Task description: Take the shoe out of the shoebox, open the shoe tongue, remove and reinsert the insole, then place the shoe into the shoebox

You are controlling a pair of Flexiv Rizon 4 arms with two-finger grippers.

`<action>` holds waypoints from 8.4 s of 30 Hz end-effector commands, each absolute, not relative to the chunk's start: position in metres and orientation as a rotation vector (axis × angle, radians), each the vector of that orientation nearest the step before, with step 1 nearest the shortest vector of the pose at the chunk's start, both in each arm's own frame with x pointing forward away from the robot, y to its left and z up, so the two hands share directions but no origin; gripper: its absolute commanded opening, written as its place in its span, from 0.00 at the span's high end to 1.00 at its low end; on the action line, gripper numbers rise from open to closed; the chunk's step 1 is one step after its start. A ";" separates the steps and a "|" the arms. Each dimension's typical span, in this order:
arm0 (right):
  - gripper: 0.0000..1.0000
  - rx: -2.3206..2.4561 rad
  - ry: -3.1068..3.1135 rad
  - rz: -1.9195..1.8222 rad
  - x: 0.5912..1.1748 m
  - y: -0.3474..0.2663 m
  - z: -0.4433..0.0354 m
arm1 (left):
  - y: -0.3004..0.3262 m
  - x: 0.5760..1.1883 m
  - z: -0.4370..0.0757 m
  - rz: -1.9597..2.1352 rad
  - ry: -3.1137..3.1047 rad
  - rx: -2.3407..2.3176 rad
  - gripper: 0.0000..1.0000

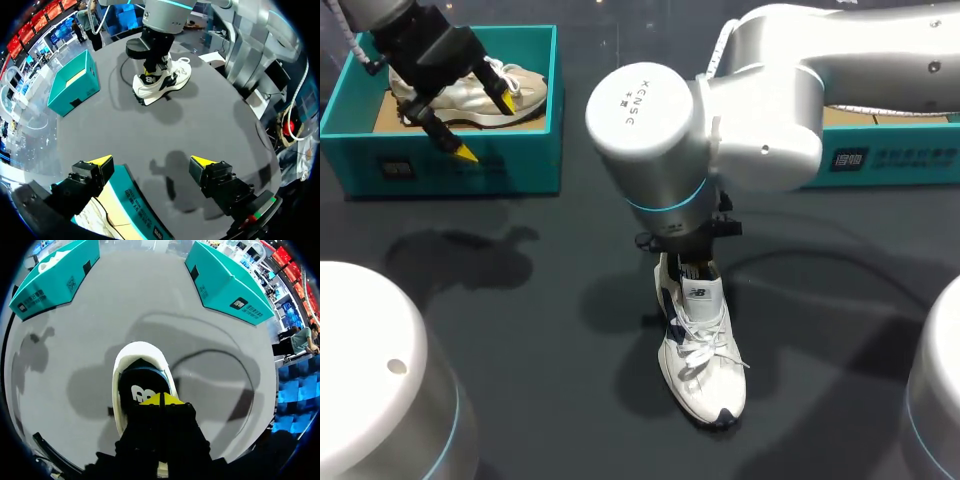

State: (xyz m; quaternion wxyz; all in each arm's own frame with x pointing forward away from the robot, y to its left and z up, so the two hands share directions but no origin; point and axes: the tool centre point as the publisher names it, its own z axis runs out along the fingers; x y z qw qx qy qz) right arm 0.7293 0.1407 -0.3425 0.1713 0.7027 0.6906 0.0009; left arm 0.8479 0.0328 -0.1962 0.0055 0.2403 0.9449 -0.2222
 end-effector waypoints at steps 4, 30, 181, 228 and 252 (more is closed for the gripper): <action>1.00 2.058 1.726 -0.132 0.724 0.151 -0.373 | 0.033 0.847 -0.196 -0.692 2.959 0.753 0.00; 1.00 2.039 1.708 -0.132 0.727 0.139 -0.379 | 0.033 0.847 -0.196 -0.692 2.959 0.753 0.00; 0.64 1.914 2.506 -0.095 0.702 0.155 -0.339 | 0.033 0.847 -0.196 -0.692 2.959 0.753 0.00; 0.13 1.923 2.478 -0.045 0.681 0.152 -0.326 | 0.033 0.847 -0.196 -0.692 2.959 0.753 0.00; 0.06 1.968 2.442 -0.022 0.659 0.148 -0.317 | 0.033 0.847 -0.196 -0.692 2.959 0.753 0.00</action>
